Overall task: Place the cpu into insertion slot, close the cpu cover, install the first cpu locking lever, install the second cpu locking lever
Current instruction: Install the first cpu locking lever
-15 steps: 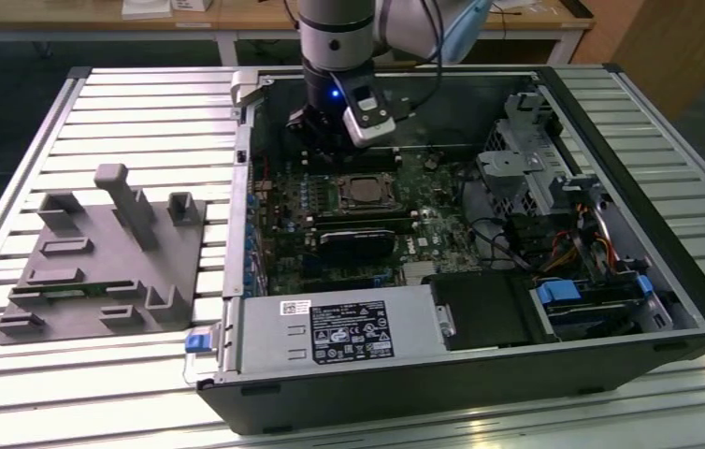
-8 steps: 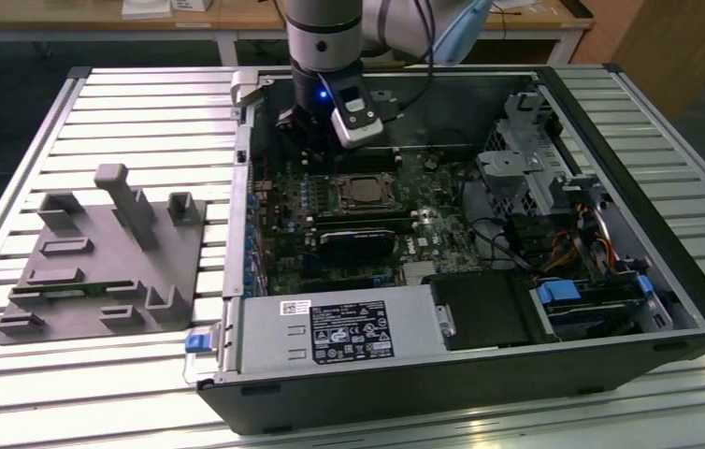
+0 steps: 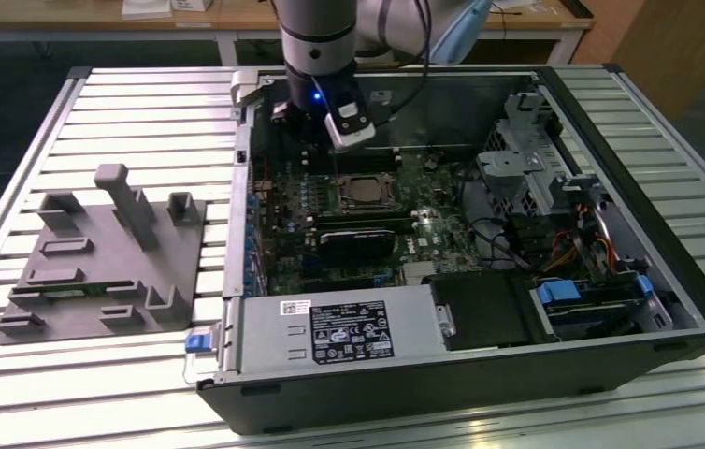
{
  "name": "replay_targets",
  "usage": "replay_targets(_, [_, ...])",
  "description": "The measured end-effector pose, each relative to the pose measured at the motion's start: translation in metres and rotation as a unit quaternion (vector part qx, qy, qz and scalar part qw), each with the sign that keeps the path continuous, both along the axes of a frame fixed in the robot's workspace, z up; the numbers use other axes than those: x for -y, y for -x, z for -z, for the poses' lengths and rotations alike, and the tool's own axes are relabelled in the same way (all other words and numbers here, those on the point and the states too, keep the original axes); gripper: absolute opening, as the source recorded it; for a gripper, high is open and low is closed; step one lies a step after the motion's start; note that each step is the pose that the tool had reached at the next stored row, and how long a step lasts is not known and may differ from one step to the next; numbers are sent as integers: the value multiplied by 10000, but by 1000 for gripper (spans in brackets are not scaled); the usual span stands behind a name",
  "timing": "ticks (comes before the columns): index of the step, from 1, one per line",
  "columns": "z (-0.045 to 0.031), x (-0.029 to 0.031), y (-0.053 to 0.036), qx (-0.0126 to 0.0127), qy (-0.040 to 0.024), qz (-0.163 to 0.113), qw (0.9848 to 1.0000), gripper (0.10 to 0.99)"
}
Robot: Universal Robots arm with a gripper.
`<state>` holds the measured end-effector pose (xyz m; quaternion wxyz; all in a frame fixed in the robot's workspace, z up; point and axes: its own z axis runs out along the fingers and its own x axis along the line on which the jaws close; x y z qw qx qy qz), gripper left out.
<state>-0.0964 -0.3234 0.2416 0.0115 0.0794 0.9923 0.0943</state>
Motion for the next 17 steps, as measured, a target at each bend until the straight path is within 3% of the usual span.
replay_targets(2, [0,1,2,-1,-146,-1,9999,106])
replay_targets(4, [2,1,1,-1,-216,-1,9998,106])
replay_targets(11, [4,1,-88,-1,-259,-1,9997,106])
replay_targets(17, [4,1,-282,0,-260,-2,9997,106])
